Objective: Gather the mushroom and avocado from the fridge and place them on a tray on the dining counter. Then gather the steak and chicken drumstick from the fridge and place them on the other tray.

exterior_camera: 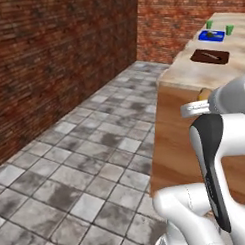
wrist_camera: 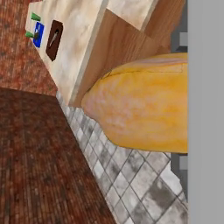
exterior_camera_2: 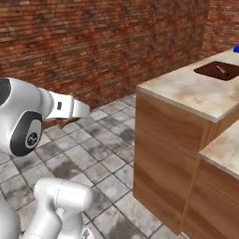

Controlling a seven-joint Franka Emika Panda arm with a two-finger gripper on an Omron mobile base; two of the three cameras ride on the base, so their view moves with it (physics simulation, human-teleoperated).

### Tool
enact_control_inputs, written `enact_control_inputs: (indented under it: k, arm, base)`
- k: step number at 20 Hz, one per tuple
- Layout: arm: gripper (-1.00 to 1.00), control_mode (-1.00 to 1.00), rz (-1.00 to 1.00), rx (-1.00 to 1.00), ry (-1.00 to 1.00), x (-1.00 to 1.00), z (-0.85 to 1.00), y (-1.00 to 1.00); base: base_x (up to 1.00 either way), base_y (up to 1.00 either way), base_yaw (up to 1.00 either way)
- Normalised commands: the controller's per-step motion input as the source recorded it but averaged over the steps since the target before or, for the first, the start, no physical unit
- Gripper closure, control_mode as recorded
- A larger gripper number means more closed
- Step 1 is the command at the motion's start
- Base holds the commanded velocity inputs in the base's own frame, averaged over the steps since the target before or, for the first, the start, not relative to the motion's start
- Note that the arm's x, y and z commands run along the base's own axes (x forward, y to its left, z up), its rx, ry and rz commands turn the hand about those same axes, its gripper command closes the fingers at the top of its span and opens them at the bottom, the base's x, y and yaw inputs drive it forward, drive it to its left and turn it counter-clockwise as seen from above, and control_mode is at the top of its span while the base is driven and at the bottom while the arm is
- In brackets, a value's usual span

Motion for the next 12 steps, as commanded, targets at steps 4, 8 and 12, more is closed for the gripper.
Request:
enact_control_inputs:
  k: [4, 8, 12]
  arm:
    - [1.00, 1.00, 0.00, 0.00, 0.00, 0.00, 0.00, 0.00]
    - [1.00, 1.00, 0.00, 0.00, 0.00, 0.00, 0.00, 0.00]
    - [1.00, 1.00, 0.00, 0.00, 0.00, 0.00, 0.00, 0.00]
  base:
    - [0.67, 1.00, -0.31]
    - [0.68, 0.99, -0.31]
    - [0.70, 0.90, -0.35]
